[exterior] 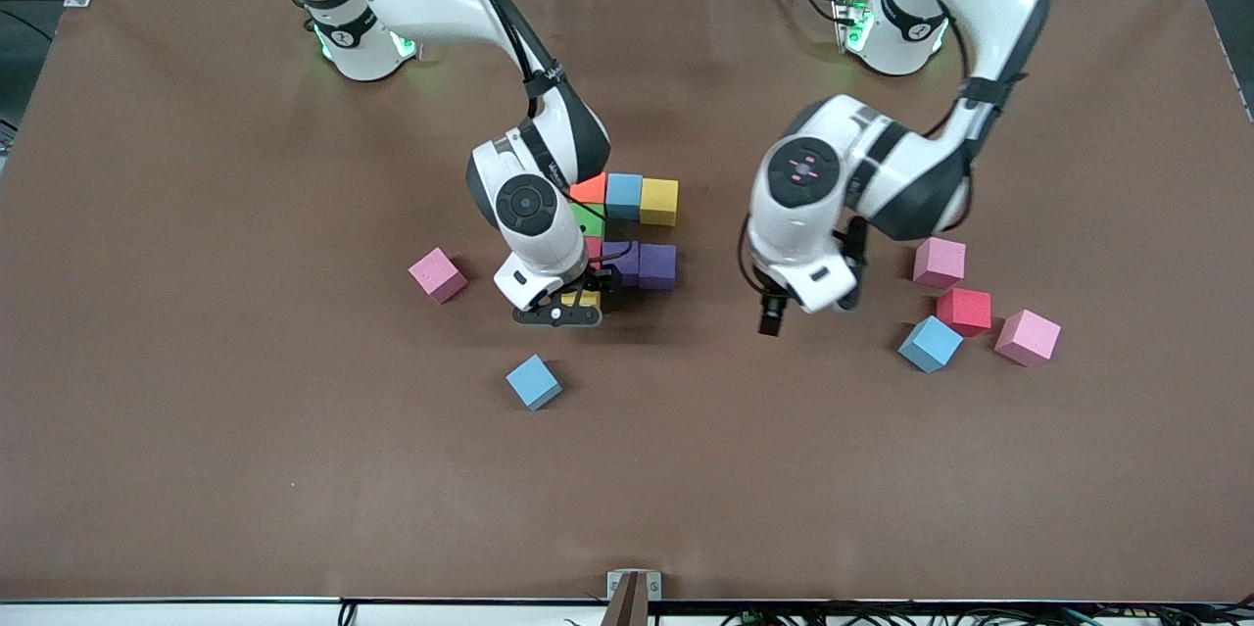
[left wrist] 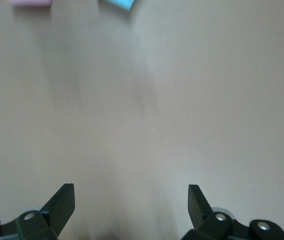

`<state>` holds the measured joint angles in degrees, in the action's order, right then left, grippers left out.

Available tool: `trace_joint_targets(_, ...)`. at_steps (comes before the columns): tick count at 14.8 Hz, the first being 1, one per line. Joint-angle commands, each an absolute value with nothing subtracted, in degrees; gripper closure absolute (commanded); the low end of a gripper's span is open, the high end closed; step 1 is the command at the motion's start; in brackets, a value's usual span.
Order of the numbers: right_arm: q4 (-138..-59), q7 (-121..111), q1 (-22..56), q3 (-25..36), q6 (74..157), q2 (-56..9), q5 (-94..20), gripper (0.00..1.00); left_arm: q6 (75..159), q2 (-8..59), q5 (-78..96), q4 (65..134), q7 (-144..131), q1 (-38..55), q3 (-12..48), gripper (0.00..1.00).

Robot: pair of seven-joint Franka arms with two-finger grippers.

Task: Arrange 11 blocks into digit 3
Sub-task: 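Move the right gripper to light blue while the left gripper reaches light blue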

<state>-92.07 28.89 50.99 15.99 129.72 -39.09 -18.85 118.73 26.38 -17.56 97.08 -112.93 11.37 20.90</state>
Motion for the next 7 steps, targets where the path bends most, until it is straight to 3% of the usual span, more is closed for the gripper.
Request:
trace_joint_targets(1,-92.81,28.56,49.75,17.05,124.12,-34.47,-18.98,0.00,118.65,22.07,-16.26,103.17,-102.96,6.17,21.71,0.00)
trace_joint_targets(7,-93.08,28.92,48.43,24.68,117.96,-31.64,-18.90,0.00,121.73,21.18,-16.26,108.19,-73.53,-6.05,22.68,0.00)
